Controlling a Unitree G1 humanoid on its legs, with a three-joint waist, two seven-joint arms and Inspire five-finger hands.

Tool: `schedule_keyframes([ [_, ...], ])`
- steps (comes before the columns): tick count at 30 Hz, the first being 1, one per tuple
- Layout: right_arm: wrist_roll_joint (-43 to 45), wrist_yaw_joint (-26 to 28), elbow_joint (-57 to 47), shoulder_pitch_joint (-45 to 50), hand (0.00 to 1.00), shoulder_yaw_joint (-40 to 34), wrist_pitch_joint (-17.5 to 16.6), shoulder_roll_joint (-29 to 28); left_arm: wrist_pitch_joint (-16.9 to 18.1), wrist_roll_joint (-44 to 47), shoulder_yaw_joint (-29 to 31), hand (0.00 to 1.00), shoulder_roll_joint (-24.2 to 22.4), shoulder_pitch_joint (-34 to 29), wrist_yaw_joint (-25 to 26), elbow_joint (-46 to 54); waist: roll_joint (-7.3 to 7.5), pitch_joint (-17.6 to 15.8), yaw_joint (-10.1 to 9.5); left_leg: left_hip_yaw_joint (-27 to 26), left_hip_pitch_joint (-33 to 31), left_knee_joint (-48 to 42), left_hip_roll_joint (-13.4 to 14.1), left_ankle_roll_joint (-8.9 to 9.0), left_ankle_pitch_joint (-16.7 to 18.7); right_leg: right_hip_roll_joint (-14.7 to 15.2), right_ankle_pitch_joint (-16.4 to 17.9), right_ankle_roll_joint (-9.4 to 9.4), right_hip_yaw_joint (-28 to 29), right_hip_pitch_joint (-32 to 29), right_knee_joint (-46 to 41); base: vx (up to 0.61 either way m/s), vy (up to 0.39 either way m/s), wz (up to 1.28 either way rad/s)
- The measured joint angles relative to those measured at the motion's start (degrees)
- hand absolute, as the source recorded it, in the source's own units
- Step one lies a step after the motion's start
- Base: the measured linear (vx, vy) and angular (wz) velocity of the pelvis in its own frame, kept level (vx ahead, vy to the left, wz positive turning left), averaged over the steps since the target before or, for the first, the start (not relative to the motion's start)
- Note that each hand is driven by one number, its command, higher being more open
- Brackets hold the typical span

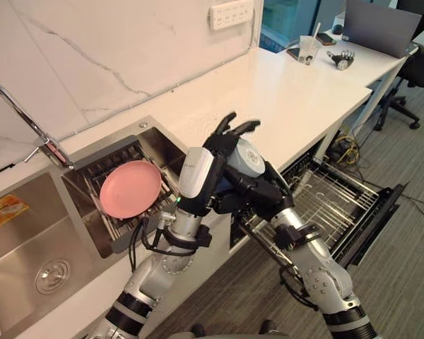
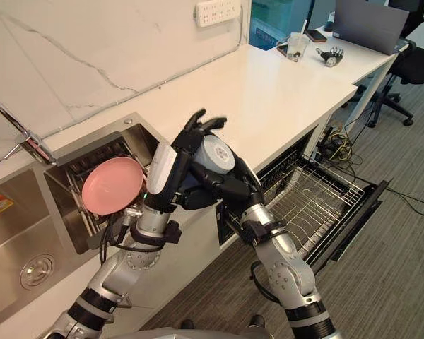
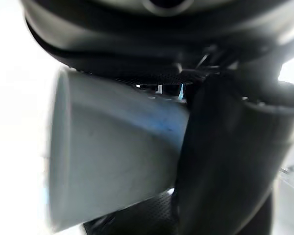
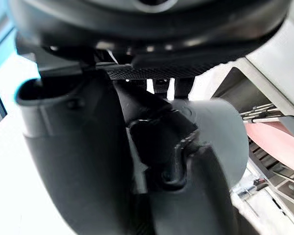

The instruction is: Walk over to the sink, pick up the cup, carry it to the dishwasher, place the cup inside the dishwasher, then close the dishwasher door

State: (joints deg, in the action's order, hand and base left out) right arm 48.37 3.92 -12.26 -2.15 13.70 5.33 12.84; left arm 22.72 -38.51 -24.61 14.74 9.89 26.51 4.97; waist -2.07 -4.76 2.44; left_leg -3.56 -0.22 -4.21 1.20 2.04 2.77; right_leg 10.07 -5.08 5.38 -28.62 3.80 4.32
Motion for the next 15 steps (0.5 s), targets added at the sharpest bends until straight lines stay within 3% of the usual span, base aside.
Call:
schedule_keyframes([
  [12,4.6,-8.4,0.9,0.0,0.00,0.2,-1.4,-2.1,-0.2,-7.5,-2.0,1.00,0.1,-0.3,0.9,0.0,-0.05,0.0,0.18,1.0,-0.2,0.9,-0.2,0.03,-0.9,0.0,0.0,-0.02,-1.0,0.0,0.2,-0.02,0.002,0.04],
  [15,5.6,-10.4,2.4,0.0,0.00,0.0,-3.5,-3.7,-0.1,-7.9,-2.3,1.00,0.1,-0.9,1.1,0.0,-0.09,0.1,0.19,1.3,-0.2,1.4,-0.2,0.04,-1.4,-0.1,-0.1,-0.13,-1.2,0.0,0.4,-0.02,0.000,0.05],
])
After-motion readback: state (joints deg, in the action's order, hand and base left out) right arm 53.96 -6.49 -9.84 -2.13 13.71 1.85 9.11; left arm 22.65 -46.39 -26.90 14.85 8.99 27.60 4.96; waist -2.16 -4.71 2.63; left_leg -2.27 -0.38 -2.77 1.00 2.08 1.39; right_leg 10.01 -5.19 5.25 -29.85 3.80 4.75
